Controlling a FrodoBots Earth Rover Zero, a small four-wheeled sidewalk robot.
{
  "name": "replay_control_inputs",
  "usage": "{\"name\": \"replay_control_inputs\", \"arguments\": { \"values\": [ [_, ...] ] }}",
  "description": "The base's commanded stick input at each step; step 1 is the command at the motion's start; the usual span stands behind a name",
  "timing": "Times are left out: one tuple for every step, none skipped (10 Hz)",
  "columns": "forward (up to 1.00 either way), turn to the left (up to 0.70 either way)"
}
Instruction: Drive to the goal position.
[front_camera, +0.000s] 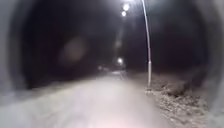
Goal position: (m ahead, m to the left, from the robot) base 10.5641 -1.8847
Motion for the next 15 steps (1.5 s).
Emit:
{"name": "replay_control_inputs", "arguments": {
  "values": [
    [1.0,0.0],
    [1.0,0.0],
    [1.0,0.0],
    [1.0,0.0],
    [1.0,0.0],
    [1.0,0.0],
    [1.0,0.0],
    [1.0,0.0],
    [1.0,0.0],
    [1.0,0.0],
    [1.0,0.0],
    [1.0,0.0],
    [1.0,0.0],
    [1.0,0.0],
    [1.0,0.0]
  ]
}}
